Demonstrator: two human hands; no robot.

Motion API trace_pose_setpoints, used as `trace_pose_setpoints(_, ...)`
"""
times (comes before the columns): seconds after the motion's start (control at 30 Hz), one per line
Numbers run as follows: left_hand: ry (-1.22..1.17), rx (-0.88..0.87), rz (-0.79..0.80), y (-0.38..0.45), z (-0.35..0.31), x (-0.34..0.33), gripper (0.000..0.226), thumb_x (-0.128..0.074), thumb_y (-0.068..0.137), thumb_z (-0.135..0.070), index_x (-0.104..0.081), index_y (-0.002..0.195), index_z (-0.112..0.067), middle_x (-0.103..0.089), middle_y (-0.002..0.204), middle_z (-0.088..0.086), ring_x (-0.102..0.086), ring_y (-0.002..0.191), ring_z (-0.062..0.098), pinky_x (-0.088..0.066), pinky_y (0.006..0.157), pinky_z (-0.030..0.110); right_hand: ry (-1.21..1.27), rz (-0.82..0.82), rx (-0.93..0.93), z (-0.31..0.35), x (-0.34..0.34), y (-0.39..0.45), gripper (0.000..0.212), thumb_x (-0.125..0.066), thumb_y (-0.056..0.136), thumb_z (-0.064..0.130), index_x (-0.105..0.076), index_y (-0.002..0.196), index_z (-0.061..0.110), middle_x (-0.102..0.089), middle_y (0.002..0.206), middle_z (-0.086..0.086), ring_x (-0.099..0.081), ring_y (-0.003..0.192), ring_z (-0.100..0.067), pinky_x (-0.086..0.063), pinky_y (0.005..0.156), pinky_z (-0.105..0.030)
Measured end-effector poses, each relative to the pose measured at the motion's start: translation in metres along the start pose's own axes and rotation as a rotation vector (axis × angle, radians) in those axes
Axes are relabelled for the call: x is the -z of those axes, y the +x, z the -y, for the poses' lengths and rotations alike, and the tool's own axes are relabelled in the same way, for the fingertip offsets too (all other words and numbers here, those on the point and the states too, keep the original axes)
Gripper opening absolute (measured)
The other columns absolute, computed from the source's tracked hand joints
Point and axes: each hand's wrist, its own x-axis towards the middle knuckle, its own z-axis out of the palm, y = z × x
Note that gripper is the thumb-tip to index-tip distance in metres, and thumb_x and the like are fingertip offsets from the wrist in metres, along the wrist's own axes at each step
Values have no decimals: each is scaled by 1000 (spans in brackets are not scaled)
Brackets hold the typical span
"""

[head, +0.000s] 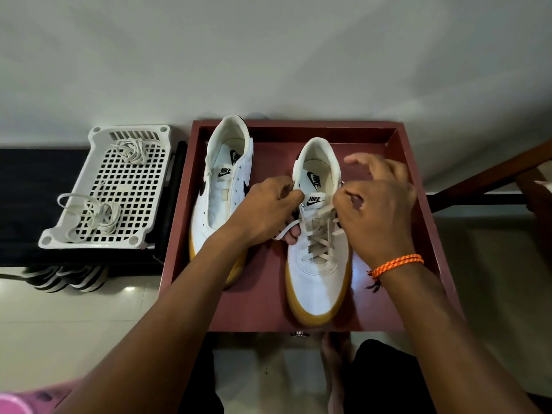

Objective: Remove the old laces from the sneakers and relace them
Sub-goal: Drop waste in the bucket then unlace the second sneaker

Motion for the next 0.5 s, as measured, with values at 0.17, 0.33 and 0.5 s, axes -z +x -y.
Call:
trace_pose_setpoints(0.17, 27, -38, -20, -1, -1, 1, 21, -46, 108, -16, -56, 95, -4, -75, 70, 20, -76, 60, 37, -58, 51, 31, -67, 214, 147, 12, -18, -12, 23, -56, 82, 35, -79, 84, 34, -38, 162, 18, -27, 148, -17, -23, 105, -45)
trace_pose_setpoints(0.33, -2, -17, 6, 0, 0, 2, 22, -46, 109, -17, -56, 100, 1, -75, 72, 21, -77, 61, 39, -60, 52, 33, -91, 214, 133, 5, -18, -9, 20, -58, 84, 35, -74, 73, 30, -45, 154, 21, -32, 140, -15, -23, 100, -42)
trace_pose_setpoints(0.5, 82, -34, -38, 0, 1, 2, 23, -49, 107, -20, -57, 93, -3, -75, 69, 10, -76, 60, 28, -61, 58, 40, -37, 59, 21, -2, 3, 1, 11, -74, 84, 28, -76, 74, 31, -53, 144, 18, -35, 134, -17, -18, 97, -37)
